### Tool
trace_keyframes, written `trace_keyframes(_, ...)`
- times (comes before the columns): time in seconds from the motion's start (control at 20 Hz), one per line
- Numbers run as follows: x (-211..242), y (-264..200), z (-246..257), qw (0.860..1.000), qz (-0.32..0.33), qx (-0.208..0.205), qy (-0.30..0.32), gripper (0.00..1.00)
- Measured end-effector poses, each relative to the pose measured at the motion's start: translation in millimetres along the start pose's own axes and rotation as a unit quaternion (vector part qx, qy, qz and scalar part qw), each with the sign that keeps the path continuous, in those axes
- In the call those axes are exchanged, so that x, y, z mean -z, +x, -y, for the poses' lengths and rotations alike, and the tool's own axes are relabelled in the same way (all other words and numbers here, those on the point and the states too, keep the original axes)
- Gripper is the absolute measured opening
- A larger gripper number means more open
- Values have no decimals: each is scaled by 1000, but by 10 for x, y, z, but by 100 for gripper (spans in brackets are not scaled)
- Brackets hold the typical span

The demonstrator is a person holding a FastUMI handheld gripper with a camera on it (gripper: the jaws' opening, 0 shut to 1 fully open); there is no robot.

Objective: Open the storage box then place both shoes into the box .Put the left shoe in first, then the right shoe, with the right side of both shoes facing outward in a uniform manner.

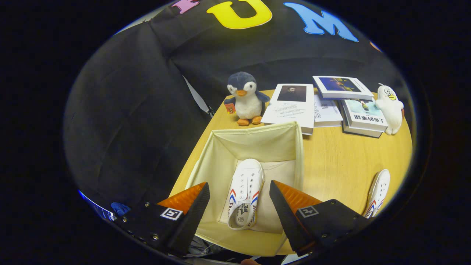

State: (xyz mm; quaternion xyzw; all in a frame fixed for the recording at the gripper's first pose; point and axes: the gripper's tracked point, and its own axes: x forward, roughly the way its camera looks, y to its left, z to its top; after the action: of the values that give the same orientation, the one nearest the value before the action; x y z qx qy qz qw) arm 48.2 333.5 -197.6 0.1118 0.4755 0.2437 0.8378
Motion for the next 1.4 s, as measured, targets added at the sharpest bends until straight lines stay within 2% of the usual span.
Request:
trace_keyframes(0.35,-4,-436,601,999,17,39,-9,98)
trace_keyframes(0.8,137,-919,1558,995,25,94,23,98)
trace_keyframes(1.05,313,-1076,2175,989,14,142,27,98)
trace_keyframes(1.4,609,-1167,2859,982,-11,182,51,98)
